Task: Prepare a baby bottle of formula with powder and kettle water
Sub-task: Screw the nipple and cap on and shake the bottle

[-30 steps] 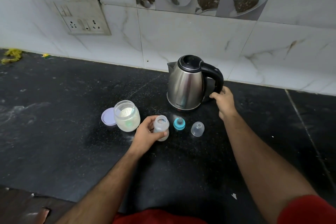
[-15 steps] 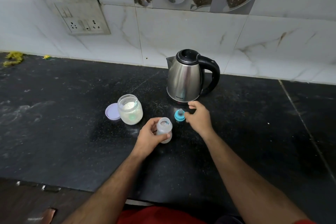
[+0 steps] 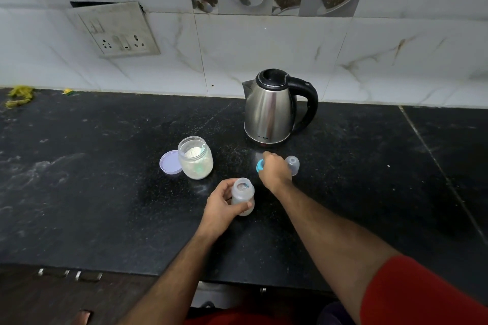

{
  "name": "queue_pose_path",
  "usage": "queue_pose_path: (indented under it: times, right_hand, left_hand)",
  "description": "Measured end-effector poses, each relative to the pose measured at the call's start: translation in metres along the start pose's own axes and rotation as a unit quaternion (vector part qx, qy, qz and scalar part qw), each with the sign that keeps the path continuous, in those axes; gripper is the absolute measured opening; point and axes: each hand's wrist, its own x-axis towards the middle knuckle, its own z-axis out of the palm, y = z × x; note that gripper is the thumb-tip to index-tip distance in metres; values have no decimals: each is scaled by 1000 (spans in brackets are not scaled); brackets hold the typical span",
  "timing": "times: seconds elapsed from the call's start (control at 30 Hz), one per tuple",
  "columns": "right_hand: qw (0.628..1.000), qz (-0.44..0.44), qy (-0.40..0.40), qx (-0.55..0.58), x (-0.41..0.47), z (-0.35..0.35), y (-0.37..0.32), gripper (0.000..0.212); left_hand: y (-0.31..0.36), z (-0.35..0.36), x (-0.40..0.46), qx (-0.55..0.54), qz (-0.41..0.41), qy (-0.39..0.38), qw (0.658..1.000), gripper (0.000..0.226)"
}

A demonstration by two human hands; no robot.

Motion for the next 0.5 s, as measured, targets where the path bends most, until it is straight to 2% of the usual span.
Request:
queue_pose_path:
  times: [0.23, 0.4, 0.5]
  right_hand:
    - [995, -3, 48, 90, -40, -16, 21, 23]
    - [979, -12, 116, 166, -77, -48, 35, 26]
    - [975, -24, 115, 189, -93, -67, 41, 31]
  left_hand:
    - [-8, -2, -4, 5, 12, -18, 1000, 56]
    - [-10, 7, -3, 5, 20, -35, 999, 56]
    - [-11, 12, -2, 10, 27, -40, 999, 55]
